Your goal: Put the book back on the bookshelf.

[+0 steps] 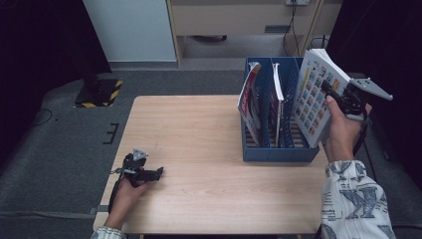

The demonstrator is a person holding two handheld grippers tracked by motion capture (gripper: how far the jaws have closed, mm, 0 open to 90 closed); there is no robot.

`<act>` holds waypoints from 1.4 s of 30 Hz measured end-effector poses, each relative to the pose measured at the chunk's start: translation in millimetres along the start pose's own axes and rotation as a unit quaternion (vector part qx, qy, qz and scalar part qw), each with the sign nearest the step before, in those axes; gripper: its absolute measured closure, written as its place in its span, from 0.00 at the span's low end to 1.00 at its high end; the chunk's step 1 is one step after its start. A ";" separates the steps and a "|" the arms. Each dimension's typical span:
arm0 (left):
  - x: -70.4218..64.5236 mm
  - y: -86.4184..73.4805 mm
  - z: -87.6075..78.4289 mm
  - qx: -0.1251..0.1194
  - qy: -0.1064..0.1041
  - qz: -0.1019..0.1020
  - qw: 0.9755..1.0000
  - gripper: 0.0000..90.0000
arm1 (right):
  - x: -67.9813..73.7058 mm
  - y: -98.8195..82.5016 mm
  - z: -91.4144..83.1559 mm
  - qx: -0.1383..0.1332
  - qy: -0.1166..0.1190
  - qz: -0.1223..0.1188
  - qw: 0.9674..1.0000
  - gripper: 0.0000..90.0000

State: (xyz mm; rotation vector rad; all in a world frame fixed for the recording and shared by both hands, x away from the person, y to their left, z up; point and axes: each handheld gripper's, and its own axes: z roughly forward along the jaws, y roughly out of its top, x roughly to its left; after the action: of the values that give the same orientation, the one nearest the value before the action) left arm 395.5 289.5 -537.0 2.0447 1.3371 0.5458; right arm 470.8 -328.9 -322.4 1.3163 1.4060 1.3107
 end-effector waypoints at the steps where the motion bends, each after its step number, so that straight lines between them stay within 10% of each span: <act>1: 0.0 0.0 0.0 0.000 0.000 0.000 1.000 0.00 | 0.2 -1.1 1.4 0.001 0.000 0.002 1.000 0.82; 42: -0.5 0.0 0.0 0.000 0.002 -0.001 1.000 0.00 | 2.9 -47.2 39.5 -0.015 -0.002 0.002 1.000 0.82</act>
State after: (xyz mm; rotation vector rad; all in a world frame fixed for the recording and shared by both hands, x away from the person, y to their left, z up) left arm 395.3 289.1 -537.0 2.0423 1.3409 0.5501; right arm 500.9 -316.1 -374.6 1.3019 1.3777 1.3251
